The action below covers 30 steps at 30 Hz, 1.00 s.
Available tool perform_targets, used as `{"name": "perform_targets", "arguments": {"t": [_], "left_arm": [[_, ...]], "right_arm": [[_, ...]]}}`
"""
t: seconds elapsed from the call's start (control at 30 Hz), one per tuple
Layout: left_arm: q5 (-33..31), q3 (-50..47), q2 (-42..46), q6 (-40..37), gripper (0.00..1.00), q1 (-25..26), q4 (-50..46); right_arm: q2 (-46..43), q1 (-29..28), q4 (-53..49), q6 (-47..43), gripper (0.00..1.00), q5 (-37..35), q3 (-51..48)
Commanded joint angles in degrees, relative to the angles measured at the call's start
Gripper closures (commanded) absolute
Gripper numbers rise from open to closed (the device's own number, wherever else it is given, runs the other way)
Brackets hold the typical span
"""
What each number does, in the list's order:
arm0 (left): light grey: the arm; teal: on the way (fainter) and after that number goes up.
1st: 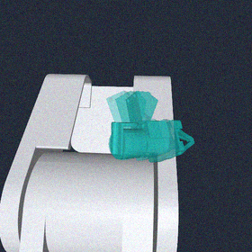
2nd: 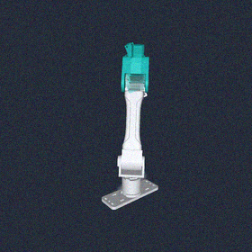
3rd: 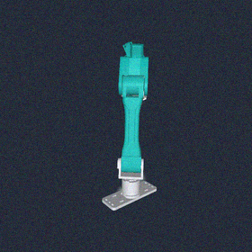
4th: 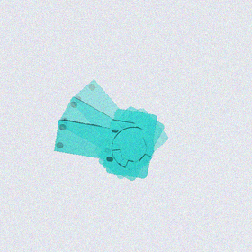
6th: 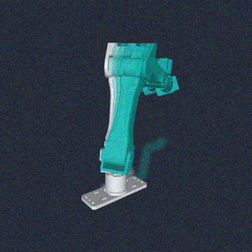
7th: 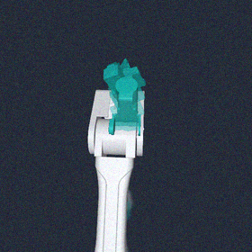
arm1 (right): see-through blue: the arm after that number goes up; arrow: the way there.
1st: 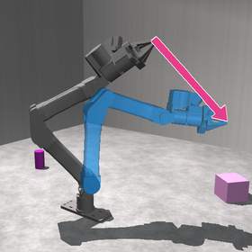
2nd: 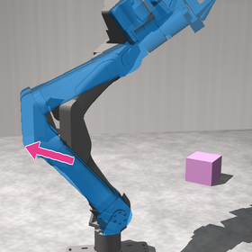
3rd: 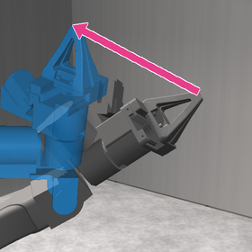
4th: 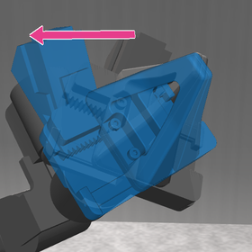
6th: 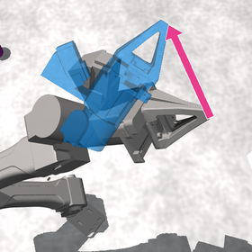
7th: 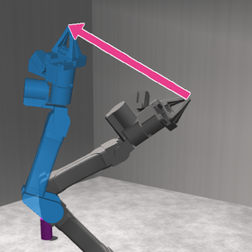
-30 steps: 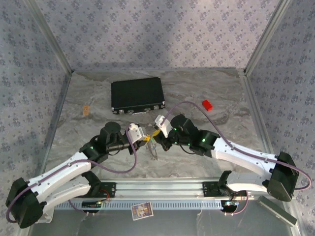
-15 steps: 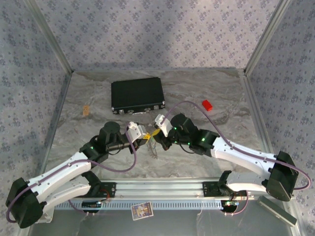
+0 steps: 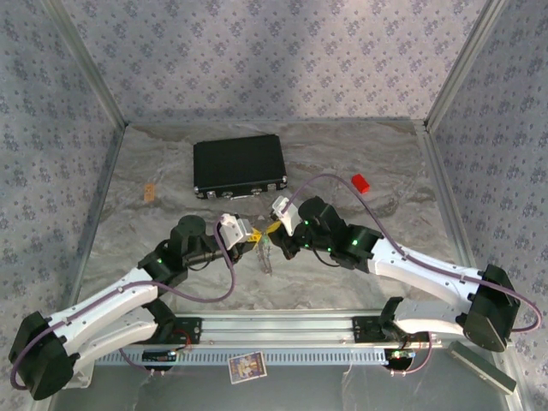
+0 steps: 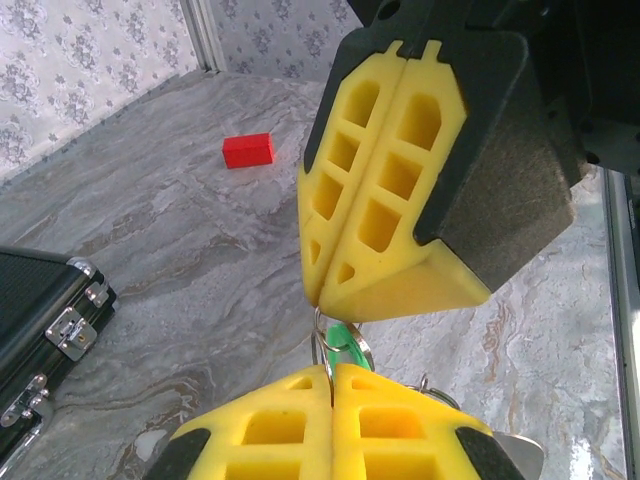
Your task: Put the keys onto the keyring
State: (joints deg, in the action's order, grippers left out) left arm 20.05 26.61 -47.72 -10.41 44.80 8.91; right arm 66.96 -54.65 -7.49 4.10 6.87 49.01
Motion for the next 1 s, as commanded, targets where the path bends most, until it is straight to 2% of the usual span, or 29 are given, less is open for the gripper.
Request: {"name": "perform_targets", "arguments": {"t": [0.0, 0.27, 0.33, 0.37, 0.57, 0.63, 0.8, 0.97], "left_arm": [[1.93, -0.59, 1.52, -0.22, 1.0, 0.81, 3.44], [1.79, -1.29, 1.75, -0.56, 1.0, 0.99, 5.48], [1.6, -1.54, 2.0, -0.72, 1.0, 1.19, 6.16], [1.47, -1.73, 2.16, -0.84, 1.0, 1.31, 6.38], [1.28, -2.59, 2.94, -1.28, 1.0, 1.41, 7.74], [1.54, -2.93, 3.07, -1.22, 1.0, 1.37, 8.43], [1.81, -3.34, 2.84, -1.15, 1.0, 1.38, 9.37], [1.45, -3.08, 2.81, -0.68, 1.0, 1.36, 9.75]], "right_arm": [[0.37, 1.75, -0.14, 1.88, 1.0, -1.21, 1.51], [1.15, 2.82, -0.13, 2.31, 1.0, 5.2, 1.7], [1.11, 3.61, -0.72, 2.41, 0.83, 5.78, 1.76], [0.88, 4.05, -1.24, 2.41, 0.78, 6.12, 1.61], [-3.52, 6.95, -3.15, 1.0, 0.64, 6.3, 0.5], [-5.11, 7.9, -3.6, -0.3, 0.62, 6.72, -0.08], [-8.71, 8.14, -1.63, -6.56, 0.6, 9.81, -2.92], [-11.89, 3.44, 0.46, -21.09, 0.59, 7.75, -7.12]]}}
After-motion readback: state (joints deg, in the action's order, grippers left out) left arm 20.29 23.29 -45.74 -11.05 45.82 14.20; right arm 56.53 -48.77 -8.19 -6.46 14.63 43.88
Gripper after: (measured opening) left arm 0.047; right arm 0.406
